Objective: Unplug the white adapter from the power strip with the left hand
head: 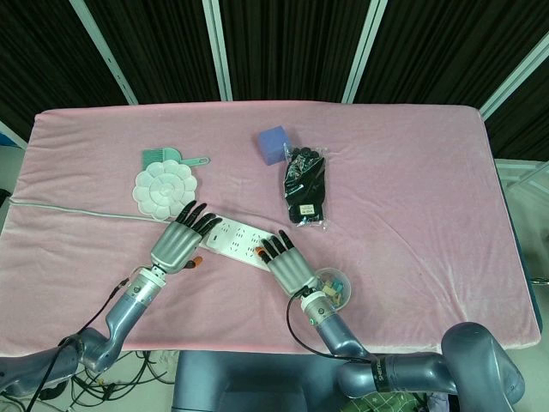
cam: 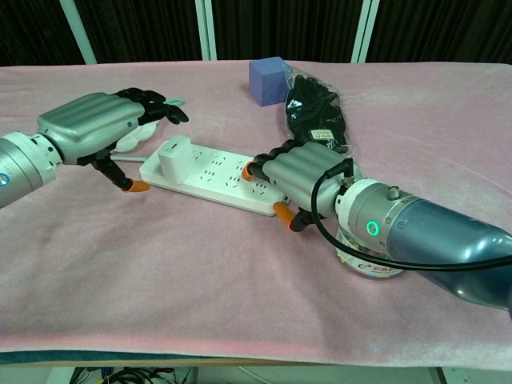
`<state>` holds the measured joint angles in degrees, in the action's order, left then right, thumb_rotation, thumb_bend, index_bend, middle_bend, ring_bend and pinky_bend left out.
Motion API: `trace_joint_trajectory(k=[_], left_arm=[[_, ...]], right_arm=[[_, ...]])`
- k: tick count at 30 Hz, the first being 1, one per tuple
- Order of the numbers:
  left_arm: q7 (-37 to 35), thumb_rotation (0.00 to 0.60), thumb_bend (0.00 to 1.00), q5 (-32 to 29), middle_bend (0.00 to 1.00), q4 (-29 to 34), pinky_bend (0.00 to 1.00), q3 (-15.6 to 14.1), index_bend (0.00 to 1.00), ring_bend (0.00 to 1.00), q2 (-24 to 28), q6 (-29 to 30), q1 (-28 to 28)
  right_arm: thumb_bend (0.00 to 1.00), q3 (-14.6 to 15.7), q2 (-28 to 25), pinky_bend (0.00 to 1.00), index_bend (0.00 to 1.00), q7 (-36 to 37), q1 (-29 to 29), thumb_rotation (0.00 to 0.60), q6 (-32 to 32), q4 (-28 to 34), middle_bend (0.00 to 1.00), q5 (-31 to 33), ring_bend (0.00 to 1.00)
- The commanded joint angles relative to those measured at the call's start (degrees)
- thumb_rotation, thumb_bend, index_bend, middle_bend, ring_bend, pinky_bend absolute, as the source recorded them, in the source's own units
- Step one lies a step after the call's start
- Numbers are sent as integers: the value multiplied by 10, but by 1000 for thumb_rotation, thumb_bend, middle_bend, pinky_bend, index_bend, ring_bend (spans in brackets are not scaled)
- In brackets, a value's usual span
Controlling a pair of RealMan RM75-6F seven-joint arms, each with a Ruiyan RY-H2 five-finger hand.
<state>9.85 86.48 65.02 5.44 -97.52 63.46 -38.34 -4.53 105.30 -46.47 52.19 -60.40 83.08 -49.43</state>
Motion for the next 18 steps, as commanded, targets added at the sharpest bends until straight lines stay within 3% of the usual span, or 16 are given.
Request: trace_joint_trajectory(k=[1, 7, 14, 18], left_arm=[[3, 600, 168, 5, 177, -10, 0, -1, 183, 0, -9, -6, -8], [2, 600, 168, 15, 198, -33, 0, -5, 199, 0, -29, -9, -19], [3, 600, 204, 11, 323, -62, 0, -3, 250, 0, -53, -15, -26], [5, 600, 204, 8, 336, -74, 0, -3, 259, 0, -59, -15, -26]], right_arm=[[576, 1, 1, 53, 173, 1, -2, 600, 3, -3, 123, -2, 103], [576, 0, 0, 53, 173, 3, -5, 600, 7, -7, 123, -5, 103], [576, -1, -1, 53, 173, 4, -9, 600, 9, -7, 123, -9, 103], [576, -2, -3, 53, 175, 4, -11, 600, 10, -7, 123, -10, 103]])
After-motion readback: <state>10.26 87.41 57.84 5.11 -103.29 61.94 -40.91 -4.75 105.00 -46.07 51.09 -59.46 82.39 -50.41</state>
